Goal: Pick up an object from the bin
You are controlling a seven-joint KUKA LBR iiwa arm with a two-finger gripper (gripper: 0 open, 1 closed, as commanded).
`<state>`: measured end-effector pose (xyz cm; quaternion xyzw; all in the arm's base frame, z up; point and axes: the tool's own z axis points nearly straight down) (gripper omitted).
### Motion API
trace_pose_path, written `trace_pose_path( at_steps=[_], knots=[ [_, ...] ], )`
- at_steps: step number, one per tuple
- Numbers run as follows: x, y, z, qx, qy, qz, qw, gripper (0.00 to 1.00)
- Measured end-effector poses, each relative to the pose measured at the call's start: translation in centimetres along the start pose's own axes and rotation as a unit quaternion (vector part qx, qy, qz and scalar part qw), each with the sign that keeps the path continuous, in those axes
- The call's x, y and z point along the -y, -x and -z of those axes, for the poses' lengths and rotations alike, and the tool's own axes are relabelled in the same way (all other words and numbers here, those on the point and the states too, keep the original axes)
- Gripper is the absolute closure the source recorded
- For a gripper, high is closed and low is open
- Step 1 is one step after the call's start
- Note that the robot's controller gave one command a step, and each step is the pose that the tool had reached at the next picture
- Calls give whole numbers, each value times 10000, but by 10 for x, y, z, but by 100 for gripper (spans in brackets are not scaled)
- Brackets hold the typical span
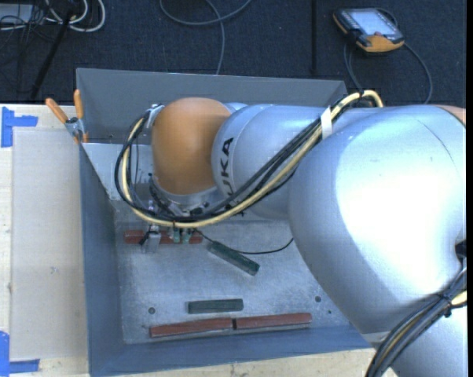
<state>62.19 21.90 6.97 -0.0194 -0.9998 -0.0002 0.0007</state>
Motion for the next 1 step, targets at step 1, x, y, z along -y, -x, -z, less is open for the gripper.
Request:
trace_pose_path(
  at_steps=[1],
  knots=[
    [2,-7,48,-20,-13,345,9994,100]
  ],
)
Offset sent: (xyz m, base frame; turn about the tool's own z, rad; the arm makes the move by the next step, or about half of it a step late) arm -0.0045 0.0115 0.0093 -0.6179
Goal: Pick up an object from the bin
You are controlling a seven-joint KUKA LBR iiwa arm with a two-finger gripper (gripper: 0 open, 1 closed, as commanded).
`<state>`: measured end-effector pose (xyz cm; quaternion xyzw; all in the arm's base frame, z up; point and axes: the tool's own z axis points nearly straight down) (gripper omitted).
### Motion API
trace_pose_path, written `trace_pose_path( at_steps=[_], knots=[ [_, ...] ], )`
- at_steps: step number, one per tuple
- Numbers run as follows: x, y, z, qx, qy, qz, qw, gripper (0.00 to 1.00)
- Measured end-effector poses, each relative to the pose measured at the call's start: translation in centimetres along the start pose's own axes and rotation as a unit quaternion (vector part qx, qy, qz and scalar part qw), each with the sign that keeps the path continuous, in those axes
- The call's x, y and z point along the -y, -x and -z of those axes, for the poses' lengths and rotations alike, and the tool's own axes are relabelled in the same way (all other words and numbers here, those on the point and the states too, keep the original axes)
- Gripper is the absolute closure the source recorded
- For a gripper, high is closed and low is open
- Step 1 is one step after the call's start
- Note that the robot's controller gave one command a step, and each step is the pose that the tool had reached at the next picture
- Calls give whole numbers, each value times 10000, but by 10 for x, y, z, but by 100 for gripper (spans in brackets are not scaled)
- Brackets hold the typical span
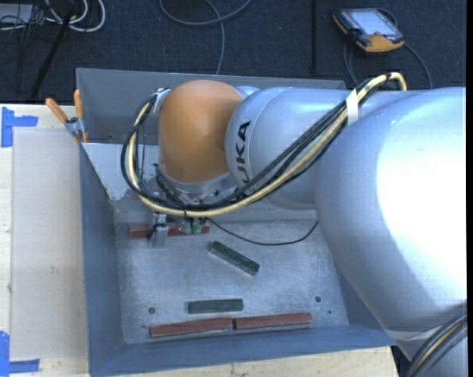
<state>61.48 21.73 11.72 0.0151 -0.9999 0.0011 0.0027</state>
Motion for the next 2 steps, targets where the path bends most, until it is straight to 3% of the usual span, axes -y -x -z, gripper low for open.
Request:
trace_pose_path(
  at_steps=[1,2],
  knots=[
    [-7,5,19,88,17,1126,9936,100],
    [2,-10,147,43,10,1841,9829,100]
  ],
)
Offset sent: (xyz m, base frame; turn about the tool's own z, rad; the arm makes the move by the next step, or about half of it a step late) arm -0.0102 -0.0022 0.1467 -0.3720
